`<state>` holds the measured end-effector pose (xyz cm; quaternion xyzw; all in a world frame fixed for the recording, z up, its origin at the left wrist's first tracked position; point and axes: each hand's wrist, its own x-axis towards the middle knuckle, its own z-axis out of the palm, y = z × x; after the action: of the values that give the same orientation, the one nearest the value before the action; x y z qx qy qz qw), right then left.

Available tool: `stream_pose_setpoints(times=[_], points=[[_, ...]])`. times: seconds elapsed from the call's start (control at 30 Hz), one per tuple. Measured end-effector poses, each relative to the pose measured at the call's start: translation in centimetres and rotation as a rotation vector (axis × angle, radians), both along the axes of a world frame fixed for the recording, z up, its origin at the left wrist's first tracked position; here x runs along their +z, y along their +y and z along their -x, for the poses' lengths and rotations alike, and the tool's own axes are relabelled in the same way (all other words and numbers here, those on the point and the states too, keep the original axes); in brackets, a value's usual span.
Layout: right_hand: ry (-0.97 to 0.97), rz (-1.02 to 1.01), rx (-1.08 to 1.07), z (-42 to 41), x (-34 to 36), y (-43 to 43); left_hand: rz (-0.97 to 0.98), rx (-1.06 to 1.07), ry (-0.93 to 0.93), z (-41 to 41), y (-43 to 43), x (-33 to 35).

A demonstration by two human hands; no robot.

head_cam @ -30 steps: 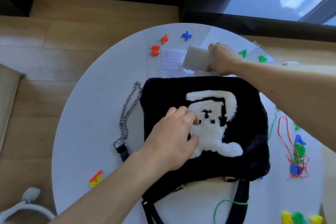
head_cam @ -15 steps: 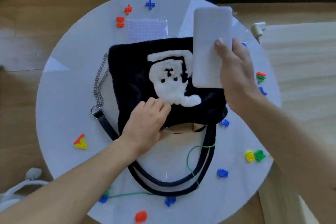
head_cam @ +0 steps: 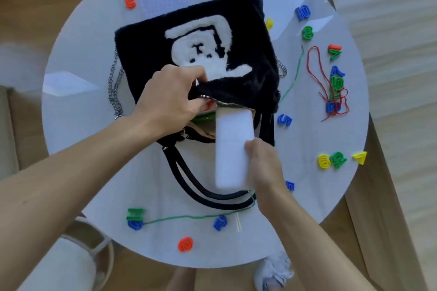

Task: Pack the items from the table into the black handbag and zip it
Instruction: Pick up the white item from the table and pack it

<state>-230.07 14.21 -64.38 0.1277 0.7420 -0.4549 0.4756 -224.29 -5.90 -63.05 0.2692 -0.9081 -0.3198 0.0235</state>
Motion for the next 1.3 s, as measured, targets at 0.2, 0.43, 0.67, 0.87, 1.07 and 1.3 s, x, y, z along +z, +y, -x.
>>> stream_pose_setpoints(times=[0.2,0.43,0.67,0.87,1.07,1.3], points=[[-0.059,0.116,-0.191,0.7,-1.4,-7.5,0.111,-0.01,-0.023,-0.1,0.9,1.3],[-0.252,0.22,-0.398,2.3,-1.8,-13.6,0.086,0.056,-0.01,-0.4,1.0,0.6],[0.055,0.102,0.457,2.1,2.3,-7.0,0.002,0.064,-0.152,-1.2,0.8,-0.9],[0.518,0.058,0.716,8.1,5.9,-12.5,-0.083,0.002,-0.146,-2.0,0.1,-0.9],[0.88,0.053,0.761,12.6,1.7,-26.5,-0.22,0.147,-0.042,-2.3,-4.0,0.0],[0.969,-0.165,1.374,15.2,-5.2,-36.3,-0.306,0.198,0.003,-3.4,-7.2,-0.5]])
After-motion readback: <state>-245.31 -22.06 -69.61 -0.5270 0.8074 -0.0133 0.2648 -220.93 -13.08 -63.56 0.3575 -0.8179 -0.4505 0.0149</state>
